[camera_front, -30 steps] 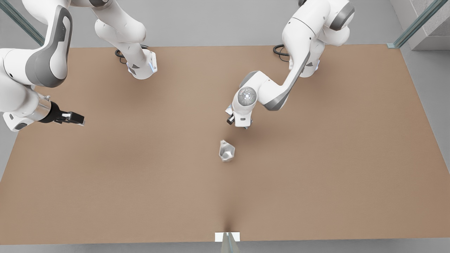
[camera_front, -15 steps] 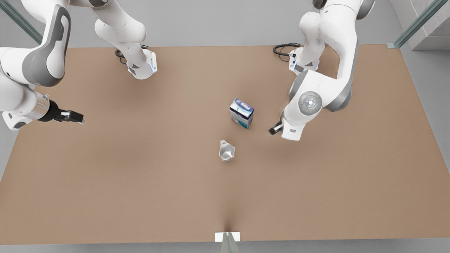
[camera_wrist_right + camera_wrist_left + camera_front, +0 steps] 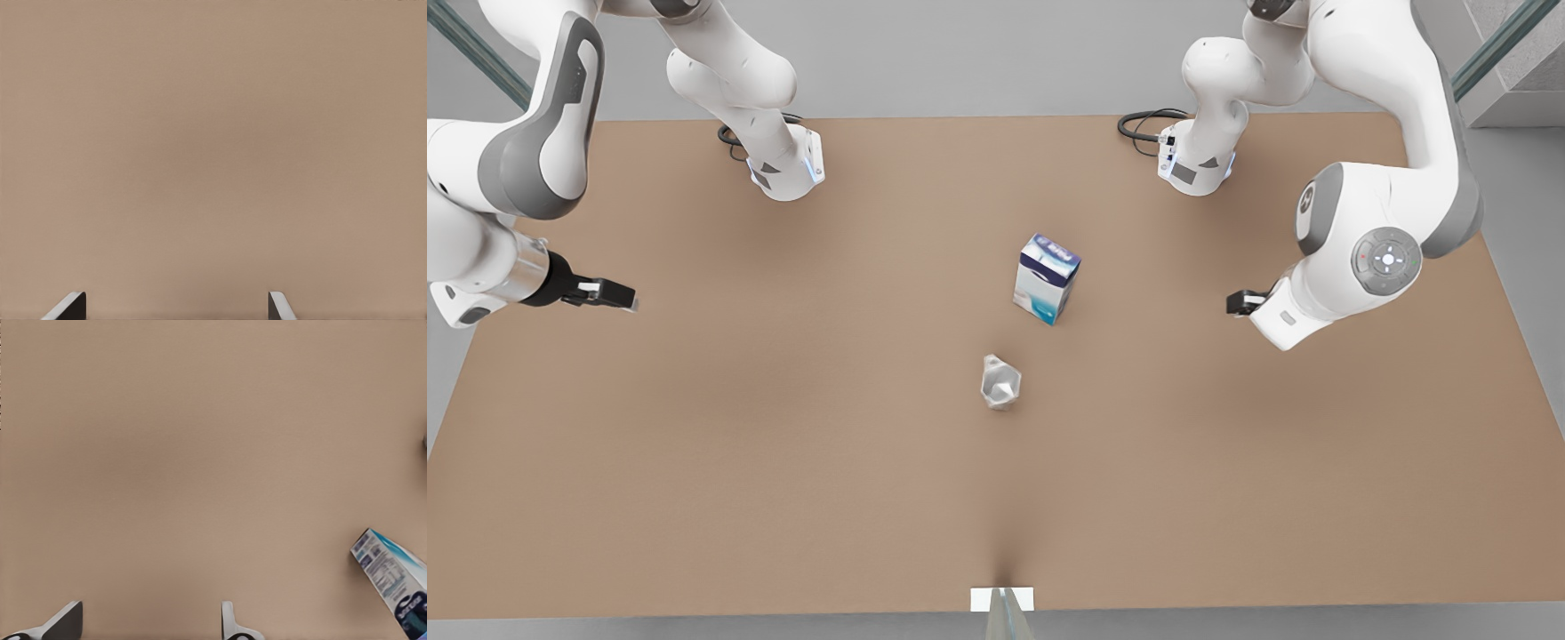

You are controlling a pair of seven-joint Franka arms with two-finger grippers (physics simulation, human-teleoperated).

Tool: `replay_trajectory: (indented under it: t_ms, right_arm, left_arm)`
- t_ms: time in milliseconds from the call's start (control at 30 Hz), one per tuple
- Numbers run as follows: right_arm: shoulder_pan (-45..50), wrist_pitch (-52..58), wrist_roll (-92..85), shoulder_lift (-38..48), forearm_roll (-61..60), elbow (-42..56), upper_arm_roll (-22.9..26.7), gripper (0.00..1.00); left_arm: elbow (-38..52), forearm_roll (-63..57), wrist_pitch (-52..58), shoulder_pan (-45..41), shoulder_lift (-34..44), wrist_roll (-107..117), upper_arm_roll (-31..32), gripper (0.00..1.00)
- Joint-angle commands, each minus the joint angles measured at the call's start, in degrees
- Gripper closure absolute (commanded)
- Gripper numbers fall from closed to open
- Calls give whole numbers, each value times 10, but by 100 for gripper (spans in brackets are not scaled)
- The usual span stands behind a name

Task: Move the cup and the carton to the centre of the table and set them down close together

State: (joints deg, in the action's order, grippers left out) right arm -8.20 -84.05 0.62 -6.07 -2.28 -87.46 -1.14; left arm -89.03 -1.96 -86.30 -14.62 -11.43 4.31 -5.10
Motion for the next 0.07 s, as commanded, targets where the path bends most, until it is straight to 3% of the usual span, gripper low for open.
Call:
replay_trajectory:
  t_ms: [0, 33]
  right_arm:
    - [0, 0, 0, 0, 0, 0, 0, 0]
    - [0, -1, 0, 0, 0, 0, 0, 0]
  left_arm:
    - [0, -2, 0, -1, 0, 0, 0, 0]
    - [0, -2, 1, -1, 0, 0, 0, 0]
